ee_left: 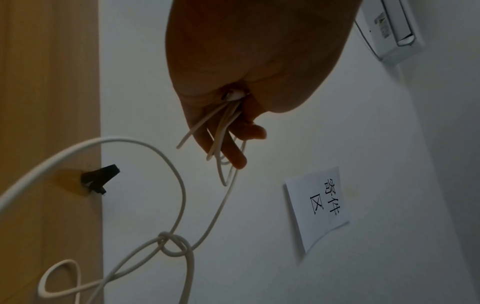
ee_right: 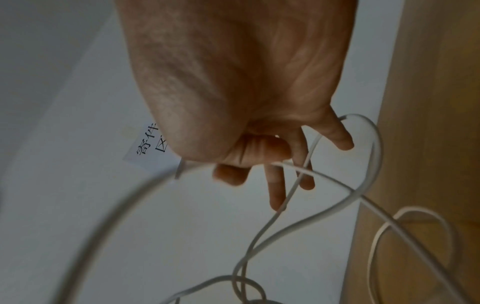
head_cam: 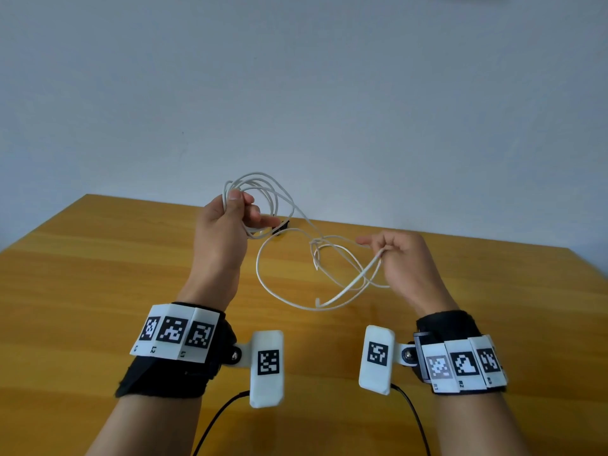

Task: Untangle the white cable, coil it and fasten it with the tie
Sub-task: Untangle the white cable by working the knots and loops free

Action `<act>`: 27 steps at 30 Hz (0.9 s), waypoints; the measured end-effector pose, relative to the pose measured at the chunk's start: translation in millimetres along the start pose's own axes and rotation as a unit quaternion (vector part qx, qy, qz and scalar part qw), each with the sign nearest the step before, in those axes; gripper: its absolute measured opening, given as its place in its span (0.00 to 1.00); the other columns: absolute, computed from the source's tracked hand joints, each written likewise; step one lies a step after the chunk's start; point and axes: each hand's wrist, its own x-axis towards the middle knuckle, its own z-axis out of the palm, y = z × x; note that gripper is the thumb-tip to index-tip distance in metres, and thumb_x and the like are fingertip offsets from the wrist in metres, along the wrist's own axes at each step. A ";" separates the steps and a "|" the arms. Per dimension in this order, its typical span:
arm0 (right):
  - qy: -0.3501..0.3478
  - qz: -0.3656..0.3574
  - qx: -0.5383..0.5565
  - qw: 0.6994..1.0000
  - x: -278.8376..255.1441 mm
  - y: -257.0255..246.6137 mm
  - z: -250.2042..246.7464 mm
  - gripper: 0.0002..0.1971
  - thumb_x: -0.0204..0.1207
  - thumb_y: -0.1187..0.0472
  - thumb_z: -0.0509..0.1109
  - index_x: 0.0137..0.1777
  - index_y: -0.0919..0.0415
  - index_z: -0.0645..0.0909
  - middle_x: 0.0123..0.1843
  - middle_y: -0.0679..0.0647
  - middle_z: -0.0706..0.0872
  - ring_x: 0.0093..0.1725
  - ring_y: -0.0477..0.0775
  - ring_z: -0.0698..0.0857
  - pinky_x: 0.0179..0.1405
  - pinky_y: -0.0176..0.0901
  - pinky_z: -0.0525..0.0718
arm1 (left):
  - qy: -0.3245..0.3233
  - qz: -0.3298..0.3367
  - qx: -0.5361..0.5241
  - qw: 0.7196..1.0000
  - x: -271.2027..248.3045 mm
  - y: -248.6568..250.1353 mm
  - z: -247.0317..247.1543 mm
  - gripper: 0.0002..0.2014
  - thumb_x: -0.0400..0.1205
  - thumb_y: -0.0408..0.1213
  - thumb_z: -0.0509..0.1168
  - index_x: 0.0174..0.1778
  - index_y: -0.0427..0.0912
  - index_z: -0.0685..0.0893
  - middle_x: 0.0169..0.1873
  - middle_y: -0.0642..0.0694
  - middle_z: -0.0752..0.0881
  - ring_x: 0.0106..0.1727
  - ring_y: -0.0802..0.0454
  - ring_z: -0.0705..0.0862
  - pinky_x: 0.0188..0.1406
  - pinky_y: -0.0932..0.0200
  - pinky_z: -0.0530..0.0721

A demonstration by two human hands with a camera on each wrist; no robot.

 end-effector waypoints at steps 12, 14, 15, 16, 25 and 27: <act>-0.123 0.067 0.042 0.989 -14.2 -17.6 -0.2 0.20 0.66 0.53 0.62 0.58 0.57 0.72 0.63 0.52 0.78 0.60 0.51 0.80 0.45 0.44 0.74 | -0.006 -0.007 0.002 1.000 -0.4 0.0 0.3 0.18 0.95 0.40 0.51 0.43 0.44 0.79 0.25 0.54 0.80 0.36 0.48 0.93 0.75 0.37 0.79; -0.150 0.081 0.051 0.984 -17.1 -20.5 -0.9 0.28 0.66 0.48 0.66 0.64 0.59 0.66 0.66 0.51 0.76 0.65 0.48 0.78 0.47 0.40 0.73 | -0.005 -0.008 0.004 1.000 0.0 -0.7 0.1 0.18 0.95 0.40 0.51 0.43 0.43 0.79 0.24 0.54 0.81 0.36 0.48 0.93 0.75 0.37 0.79; -0.161 0.086 0.051 0.982 -17.6 -19.8 -0.2 0.29 0.67 0.45 0.68 0.64 0.57 0.64 0.67 0.49 0.75 0.68 0.47 0.77 0.49 0.38 0.72 | -0.006 -0.009 0.004 1.000 0.0 -0.9 0.2 0.18 0.95 0.40 0.51 0.43 0.43 0.79 0.24 0.54 0.81 0.36 0.48 0.93 0.75 0.37 0.79; -0.168 0.088 0.047 0.981 -18.1 -19.9 0.2 0.32 0.67 0.42 0.71 0.64 0.55 0.62 0.68 0.47 0.74 0.71 0.47 0.76 0.49 0.36 0.72 | -0.007 -0.009 0.003 1.000 -0.1 -1.2 0.3 0.17 0.95 0.40 0.51 0.43 0.43 0.79 0.24 0.54 0.81 0.35 0.48 0.93 0.74 0.38 0.80; -0.102 0.081 0.011 0.991 -20.5 -30.1 3.0 0.48 0.59 0.17 0.64 0.67 0.53 0.64 0.68 0.49 0.81 0.59 0.35 0.81 0.42 0.32 0.74 | -0.005 -0.013 0.008 1.000 -0.2 -1.3 -0.7 0.18 0.95 0.40 0.51 0.42 0.43 0.79 0.25 0.54 0.81 0.36 0.49 0.93 0.65 0.47 0.83; -0.065 0.081 0.030 0.994 -19.3 -27.3 5.0 0.40 0.66 0.22 0.67 0.65 0.52 0.67 0.64 0.47 0.82 0.61 0.32 0.81 0.44 0.32 0.73 | -0.006 -0.014 0.006 1.000 -0.9 -1.1 -0.4 0.18 0.95 0.40 0.51 0.42 0.43 0.78 0.25 0.54 0.81 0.35 0.49 0.93 0.63 0.48 0.84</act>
